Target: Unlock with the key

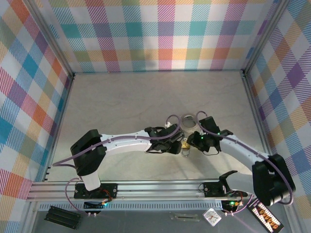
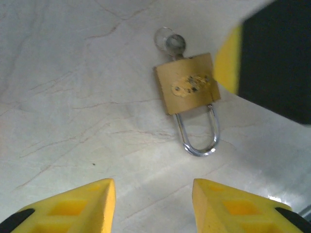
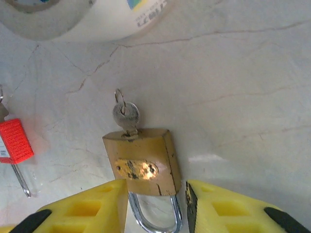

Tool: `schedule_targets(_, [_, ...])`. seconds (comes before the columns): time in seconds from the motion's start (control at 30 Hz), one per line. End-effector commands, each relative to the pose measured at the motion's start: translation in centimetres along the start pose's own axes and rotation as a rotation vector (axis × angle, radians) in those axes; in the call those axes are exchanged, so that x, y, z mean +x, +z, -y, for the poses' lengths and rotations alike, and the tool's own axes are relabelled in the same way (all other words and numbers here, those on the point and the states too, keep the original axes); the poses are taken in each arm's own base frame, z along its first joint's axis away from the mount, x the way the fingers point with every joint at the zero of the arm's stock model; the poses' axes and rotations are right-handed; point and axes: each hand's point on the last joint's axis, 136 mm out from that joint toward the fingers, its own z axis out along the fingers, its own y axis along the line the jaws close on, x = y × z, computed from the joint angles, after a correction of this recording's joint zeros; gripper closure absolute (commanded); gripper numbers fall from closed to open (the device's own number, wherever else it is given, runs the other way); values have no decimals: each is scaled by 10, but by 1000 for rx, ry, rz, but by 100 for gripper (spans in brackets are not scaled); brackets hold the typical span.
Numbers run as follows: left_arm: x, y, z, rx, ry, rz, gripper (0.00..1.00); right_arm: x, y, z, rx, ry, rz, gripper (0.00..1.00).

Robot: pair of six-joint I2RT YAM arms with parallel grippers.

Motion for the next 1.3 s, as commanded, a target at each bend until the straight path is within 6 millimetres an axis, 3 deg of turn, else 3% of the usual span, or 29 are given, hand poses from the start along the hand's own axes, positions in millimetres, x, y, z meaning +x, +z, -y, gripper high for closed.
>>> schedule_targets(0.0, [3, -7, 4, -43, 124, 35, 55, 0, 1, 3, 49, -39, -26, 61])
schedule_targets(0.33, [16, -1, 37, -9, 352, 68, 49, -3, 12, -11, 31, -113, -99, 45])
schedule_targets(0.57, [11, -20, 25, 16, 272, 165, 43, 5, 14, -20, 50, -146, -151, 36])
schedule_targets(0.97, [-3, -91, -11, 55, 95, 329, 33, 16, 36, -10, 294, -222, -189, 37])
schedule_targets(1.27, [-2, -116, -35, 27, 63, 381, 32, 29, 52, 6, 424, -253, -213, 40])
